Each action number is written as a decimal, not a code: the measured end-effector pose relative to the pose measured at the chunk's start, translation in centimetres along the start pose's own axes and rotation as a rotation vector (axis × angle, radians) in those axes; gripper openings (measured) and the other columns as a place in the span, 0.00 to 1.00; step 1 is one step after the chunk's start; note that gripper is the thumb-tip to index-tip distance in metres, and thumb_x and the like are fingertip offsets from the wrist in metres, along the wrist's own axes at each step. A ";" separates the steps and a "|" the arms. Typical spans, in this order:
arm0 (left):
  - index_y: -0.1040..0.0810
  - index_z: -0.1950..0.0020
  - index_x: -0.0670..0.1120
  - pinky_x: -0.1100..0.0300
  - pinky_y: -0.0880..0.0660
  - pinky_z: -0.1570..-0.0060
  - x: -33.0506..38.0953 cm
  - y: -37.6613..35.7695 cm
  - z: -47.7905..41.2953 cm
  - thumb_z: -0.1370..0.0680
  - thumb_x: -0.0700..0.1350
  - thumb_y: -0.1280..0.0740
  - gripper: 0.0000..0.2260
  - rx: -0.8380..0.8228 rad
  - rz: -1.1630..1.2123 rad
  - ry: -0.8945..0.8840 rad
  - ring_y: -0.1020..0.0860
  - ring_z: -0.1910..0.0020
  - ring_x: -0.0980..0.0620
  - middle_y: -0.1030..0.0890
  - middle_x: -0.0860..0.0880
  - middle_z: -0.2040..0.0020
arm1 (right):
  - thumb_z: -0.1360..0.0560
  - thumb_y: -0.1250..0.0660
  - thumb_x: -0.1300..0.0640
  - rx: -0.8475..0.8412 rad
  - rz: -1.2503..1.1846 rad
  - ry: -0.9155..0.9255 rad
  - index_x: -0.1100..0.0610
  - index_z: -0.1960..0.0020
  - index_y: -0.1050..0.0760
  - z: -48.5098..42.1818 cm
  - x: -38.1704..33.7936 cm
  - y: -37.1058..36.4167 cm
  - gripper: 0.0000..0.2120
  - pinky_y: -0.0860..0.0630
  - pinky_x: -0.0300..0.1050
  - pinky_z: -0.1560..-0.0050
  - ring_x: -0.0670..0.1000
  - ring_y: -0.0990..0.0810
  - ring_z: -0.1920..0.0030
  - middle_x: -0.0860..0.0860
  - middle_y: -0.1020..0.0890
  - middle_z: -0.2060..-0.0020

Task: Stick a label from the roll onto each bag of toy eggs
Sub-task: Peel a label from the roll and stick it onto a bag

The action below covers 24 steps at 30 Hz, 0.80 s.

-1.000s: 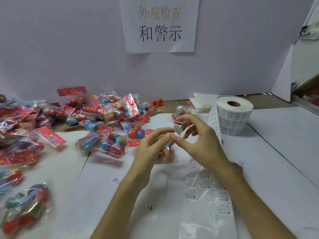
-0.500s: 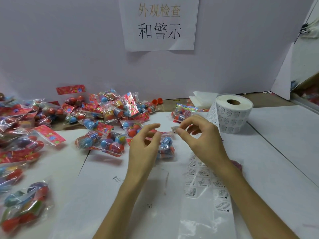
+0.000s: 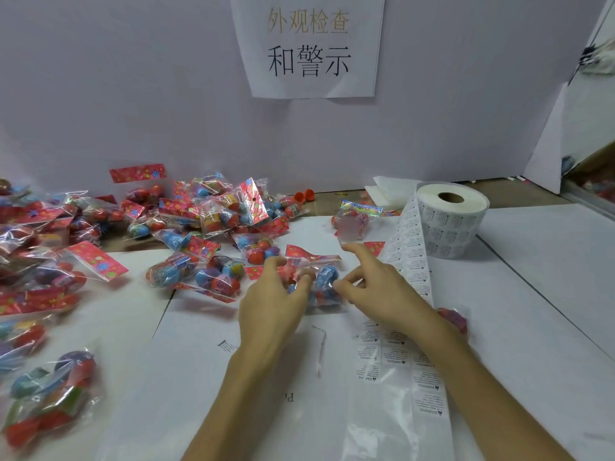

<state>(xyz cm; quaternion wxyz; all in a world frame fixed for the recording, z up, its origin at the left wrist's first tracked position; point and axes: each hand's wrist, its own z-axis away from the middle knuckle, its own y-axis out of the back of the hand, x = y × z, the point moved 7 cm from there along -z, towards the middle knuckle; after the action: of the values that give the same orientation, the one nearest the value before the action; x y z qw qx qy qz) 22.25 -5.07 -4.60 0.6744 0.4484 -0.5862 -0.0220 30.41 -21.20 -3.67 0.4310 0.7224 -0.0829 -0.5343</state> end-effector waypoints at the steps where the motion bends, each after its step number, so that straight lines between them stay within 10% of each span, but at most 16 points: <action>1: 0.32 0.28 0.52 0.61 0.25 0.60 0.0 0.0 0.0 0.20 0.56 0.30 0.24 -0.014 0.132 0.023 0.20 0.53 0.56 0.19 0.54 0.49 | 0.22 0.32 0.47 0.008 -0.038 0.005 0.39 0.24 0.42 0.0 -0.2 0.0 0.31 0.22 0.50 0.44 0.44 0.17 0.54 0.40 0.17 0.54; 11: 0.18 0.38 0.45 0.49 0.22 0.35 0.1 -0.1 -0.2 0.27 0.36 0.23 0.19 -0.154 0.803 0.172 0.17 0.42 0.43 0.14 0.44 0.45 | 0.21 0.30 0.54 0.102 -0.436 0.066 0.37 0.28 0.38 0.1 -1.7 1.7 0.28 0.24 0.52 0.37 0.46 0.17 0.45 0.40 0.15 0.47; 18: 0.23 0.32 0.42 0.56 0.16 0.50 0.1 -0.1 -0.1 0.24 0.40 0.25 0.21 -0.154 0.971 0.251 0.14 0.48 0.46 0.15 0.44 0.43 | 0.19 0.34 0.56 0.088 -0.643 0.080 0.43 0.26 0.32 0.3 -2.2 2.1 0.23 0.23 0.39 0.43 0.37 0.20 0.42 0.43 0.19 0.39; 24: 0.26 0.29 0.40 0.55 0.15 0.51 0.8 0.1 0.2 0.26 0.41 0.27 0.25 -0.225 1.273 0.307 0.13 0.50 0.41 0.15 0.41 0.42 | 0.22 0.37 0.49 -0.111 -1.182 -0.047 0.54 0.38 0.18 0.4 -2.5 1.3 0.16 0.27 0.42 0.60 0.50 0.25 0.65 0.53 0.20 0.62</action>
<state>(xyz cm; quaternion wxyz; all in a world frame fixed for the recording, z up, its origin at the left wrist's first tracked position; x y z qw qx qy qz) 22.27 -5.62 -3.93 0.6744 -0.0603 -0.6279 0.3838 29.45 -20.75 -1.02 0.0955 0.6105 0.3520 -0.7030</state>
